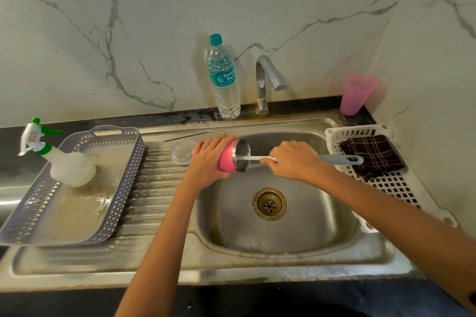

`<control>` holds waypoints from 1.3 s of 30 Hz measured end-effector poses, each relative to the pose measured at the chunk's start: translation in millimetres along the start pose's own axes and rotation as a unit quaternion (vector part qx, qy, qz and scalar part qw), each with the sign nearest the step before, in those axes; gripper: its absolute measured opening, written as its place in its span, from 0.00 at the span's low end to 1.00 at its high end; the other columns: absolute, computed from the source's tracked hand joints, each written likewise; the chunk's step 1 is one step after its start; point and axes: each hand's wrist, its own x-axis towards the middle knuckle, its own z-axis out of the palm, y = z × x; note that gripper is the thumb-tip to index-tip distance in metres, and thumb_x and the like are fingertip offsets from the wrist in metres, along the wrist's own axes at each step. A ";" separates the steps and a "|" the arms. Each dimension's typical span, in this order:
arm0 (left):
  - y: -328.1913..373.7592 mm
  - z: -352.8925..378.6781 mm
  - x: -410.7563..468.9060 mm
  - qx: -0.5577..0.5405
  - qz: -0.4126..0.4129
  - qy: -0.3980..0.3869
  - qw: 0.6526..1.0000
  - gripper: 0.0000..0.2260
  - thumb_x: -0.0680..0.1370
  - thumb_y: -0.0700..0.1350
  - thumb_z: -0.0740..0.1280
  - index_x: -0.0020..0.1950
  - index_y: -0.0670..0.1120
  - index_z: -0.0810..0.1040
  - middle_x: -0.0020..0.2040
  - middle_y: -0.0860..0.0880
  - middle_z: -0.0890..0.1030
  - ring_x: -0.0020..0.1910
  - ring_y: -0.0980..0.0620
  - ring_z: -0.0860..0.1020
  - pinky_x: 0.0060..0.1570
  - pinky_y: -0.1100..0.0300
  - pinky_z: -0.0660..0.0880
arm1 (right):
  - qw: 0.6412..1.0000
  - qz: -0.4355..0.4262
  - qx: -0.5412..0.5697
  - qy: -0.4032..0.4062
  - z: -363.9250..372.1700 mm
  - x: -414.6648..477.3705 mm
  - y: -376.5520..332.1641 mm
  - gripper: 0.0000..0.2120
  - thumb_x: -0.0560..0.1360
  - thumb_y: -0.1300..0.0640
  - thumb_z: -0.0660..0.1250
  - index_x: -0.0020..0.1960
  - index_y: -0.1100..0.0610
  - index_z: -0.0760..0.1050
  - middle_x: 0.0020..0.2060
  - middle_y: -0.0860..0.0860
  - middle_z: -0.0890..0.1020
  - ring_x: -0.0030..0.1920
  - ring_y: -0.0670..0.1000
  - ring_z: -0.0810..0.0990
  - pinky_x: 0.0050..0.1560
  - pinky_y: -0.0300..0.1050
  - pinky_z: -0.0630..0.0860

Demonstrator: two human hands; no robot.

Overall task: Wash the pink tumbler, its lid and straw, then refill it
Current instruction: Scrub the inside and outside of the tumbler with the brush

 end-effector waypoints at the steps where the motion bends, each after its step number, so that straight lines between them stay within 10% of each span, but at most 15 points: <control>1: -3.9 -1.4 -2.5 -0.005 -0.011 0.005 1.000 0.42 0.63 0.48 0.78 0.75 0.51 0.64 0.69 0.50 0.72 0.68 0.47 0.70 0.68 0.43 0.65 | 1.000 0.002 0.001 -0.005 -2.0 -4.1 3.8 0.24 0.81 0.40 0.51 0.47 0.56 0.78 0.35 0.51 0.75 0.37 0.53 0.74 0.39 0.46 0.71; 39: -8.2 -2.2 -10.2 -0.005 0.022 0.004 1.000 0.42 0.62 0.49 0.78 0.74 0.51 0.64 0.68 0.49 0.72 0.67 0.47 0.71 0.66 0.44 0.67 | 0.991 0.030 0.124 -0.040 -7.2 -13.2 -24.4 0.27 0.80 0.37 0.54 0.32 0.55 0.71 0.30 0.51 0.74 0.33 0.52 0.75 0.35 0.45 0.69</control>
